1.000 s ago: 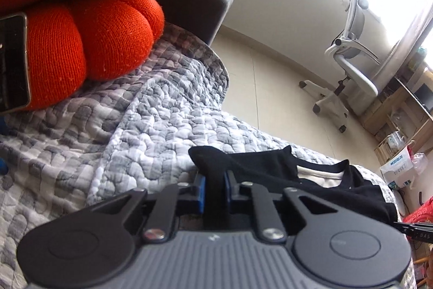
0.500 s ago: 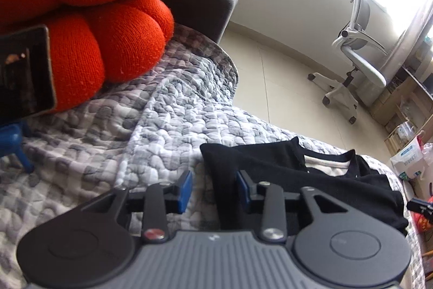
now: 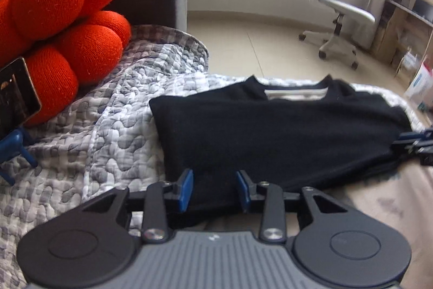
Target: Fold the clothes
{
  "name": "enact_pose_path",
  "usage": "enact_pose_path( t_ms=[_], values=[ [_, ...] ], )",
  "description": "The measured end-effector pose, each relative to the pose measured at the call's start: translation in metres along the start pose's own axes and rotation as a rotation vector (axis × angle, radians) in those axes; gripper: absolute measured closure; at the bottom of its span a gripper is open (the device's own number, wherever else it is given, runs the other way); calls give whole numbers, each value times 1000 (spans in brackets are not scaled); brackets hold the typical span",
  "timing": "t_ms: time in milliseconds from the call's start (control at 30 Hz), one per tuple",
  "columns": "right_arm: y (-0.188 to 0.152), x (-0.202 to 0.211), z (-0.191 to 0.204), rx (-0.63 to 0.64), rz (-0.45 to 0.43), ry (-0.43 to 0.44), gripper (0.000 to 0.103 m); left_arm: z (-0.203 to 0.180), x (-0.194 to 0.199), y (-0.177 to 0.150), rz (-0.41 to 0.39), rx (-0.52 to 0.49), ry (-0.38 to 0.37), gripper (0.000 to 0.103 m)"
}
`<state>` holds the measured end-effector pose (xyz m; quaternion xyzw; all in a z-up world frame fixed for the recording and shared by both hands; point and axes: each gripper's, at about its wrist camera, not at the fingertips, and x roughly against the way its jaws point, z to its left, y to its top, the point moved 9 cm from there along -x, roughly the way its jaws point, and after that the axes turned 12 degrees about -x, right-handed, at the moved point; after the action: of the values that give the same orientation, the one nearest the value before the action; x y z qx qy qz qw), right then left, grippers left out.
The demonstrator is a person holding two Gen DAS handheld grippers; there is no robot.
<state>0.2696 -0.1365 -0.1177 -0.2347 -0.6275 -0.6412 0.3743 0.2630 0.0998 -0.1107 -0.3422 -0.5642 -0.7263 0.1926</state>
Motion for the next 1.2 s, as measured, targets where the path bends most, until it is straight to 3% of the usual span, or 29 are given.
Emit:
enact_pose_path(
  t_ms=[400,967,1200],
  values=[
    [-11,9,3,37,-1,-20,71,2,5,-7,-18,26,26,65],
    [8,11,12,-40,-115,-60,70,7,7,-10,-5,59,56,61],
    [4,-3,12,-56,-68,-79,69,8,6,-12,6,61,71,56]
  ],
)
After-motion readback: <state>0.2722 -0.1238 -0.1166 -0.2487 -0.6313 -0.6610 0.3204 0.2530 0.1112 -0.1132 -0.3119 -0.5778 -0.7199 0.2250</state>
